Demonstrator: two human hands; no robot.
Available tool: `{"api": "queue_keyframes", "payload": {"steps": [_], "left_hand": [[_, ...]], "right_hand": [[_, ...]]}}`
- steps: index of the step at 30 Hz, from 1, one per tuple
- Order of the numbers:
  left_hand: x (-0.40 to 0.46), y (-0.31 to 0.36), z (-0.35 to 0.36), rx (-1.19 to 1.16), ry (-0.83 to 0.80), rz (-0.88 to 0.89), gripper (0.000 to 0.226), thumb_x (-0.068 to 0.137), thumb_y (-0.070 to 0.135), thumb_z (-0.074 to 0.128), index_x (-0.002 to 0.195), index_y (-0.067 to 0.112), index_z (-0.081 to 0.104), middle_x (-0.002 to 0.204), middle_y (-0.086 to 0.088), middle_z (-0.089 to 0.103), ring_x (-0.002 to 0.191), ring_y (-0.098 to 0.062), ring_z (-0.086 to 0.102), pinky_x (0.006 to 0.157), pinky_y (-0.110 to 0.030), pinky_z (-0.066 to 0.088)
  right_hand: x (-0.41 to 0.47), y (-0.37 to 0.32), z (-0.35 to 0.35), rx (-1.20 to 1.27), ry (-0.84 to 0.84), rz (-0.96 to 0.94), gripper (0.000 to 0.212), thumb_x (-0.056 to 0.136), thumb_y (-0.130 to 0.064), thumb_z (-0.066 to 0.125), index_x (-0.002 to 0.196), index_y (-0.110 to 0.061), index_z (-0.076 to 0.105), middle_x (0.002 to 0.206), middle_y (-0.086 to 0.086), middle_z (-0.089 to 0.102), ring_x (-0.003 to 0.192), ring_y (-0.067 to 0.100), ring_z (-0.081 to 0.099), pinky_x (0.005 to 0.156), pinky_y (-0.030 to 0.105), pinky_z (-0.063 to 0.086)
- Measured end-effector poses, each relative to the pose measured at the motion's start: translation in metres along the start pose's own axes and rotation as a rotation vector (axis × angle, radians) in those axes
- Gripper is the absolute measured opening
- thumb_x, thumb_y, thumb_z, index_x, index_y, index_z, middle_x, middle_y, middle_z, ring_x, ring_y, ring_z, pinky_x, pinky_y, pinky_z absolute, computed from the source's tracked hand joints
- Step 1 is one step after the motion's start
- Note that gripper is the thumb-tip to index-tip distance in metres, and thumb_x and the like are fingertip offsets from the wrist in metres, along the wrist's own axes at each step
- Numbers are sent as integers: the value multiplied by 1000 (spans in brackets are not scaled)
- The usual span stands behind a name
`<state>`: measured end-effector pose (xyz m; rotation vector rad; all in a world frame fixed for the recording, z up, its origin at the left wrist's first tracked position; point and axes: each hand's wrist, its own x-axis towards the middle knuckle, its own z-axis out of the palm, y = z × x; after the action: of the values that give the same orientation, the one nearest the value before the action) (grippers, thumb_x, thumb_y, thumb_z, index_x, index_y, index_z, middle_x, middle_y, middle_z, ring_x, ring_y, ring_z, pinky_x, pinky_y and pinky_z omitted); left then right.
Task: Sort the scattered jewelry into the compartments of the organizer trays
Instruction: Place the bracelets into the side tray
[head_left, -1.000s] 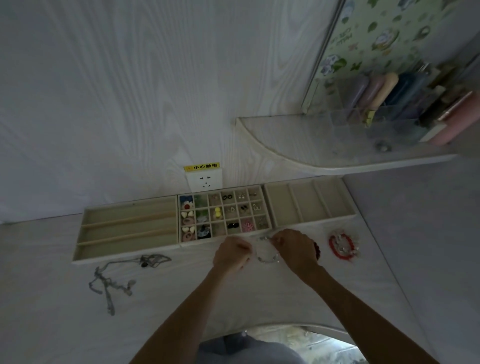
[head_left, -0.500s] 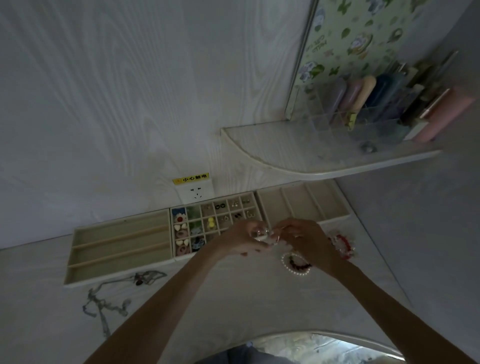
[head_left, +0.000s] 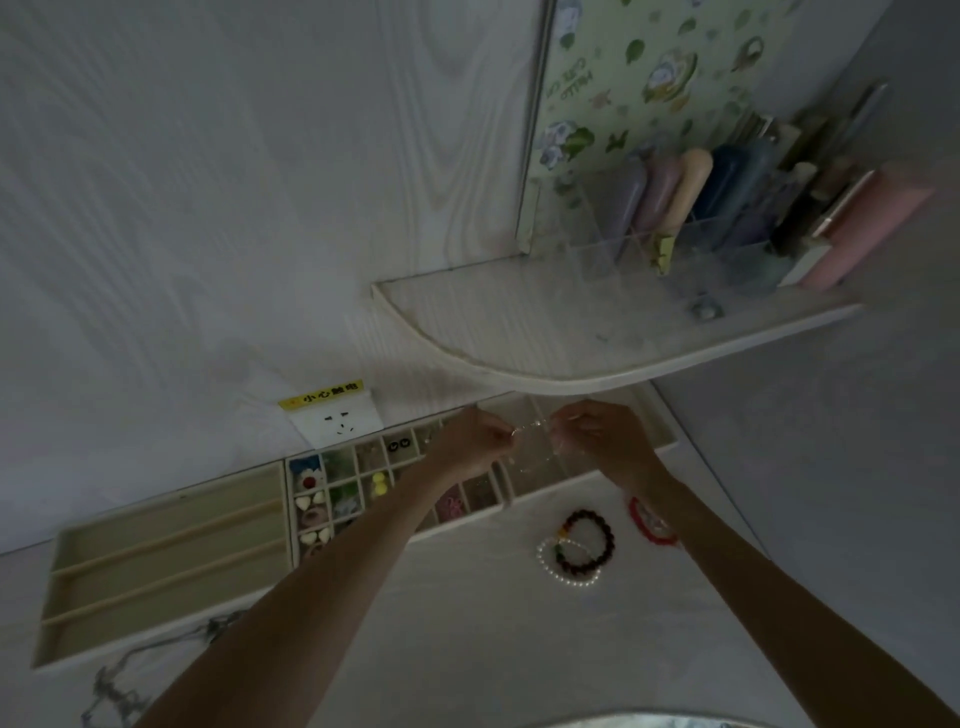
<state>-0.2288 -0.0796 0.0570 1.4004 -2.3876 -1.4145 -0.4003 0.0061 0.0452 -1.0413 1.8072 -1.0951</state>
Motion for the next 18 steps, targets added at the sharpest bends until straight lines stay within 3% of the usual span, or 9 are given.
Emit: {"api": "queue_keyframes", "payload": {"steps": [3,7,10,12,14,18], "left_hand": [[12,-5,7,108,142,-21,18,88,22,59,95,18,75,93,4,73,86,-11,67,81,-29,52],[19,-10,12,208,267,-18,20,88,20,59,104,23,70,107,8,70,98,-11,64,87,-31,51],[21,-14,11,254,305,11,20,87,20,60,105,24,67,107,12,69,102,-9,62,86,-27,46],[23,-16,13,289,310,24,19,86,22,60,105,24,65,106,10,69,103,-11,62,87,-29,47],[25,-17,15,319,327,26,22,88,23,59,109,23,64,106,6,70,102,-16,63,87,-34,48],[27,-17,15,320,368,38,20,89,23,57,107,21,64,108,1,69,100,-21,64,84,-36,49]], "right_hand": [[12,1,6,-204,35,-27,9,80,-11,70,75,-19,71,77,-2,72,76,15,69,80,30,53],[25,3,13,-425,66,-43,7,81,-28,70,75,-25,70,77,-7,68,74,9,61,74,26,49],[30,4,15,-493,66,-36,21,83,-31,69,65,-31,57,72,-14,61,78,9,56,71,24,41],[32,2,17,-568,58,-46,13,84,-34,67,80,-22,66,83,-3,66,84,11,57,73,24,39],[35,4,19,-622,61,-104,21,83,-35,68,87,-15,70,85,3,68,84,15,61,69,22,39],[33,8,23,-618,84,-177,19,79,-33,73,82,-14,72,79,2,71,76,17,65,73,32,51]]}}
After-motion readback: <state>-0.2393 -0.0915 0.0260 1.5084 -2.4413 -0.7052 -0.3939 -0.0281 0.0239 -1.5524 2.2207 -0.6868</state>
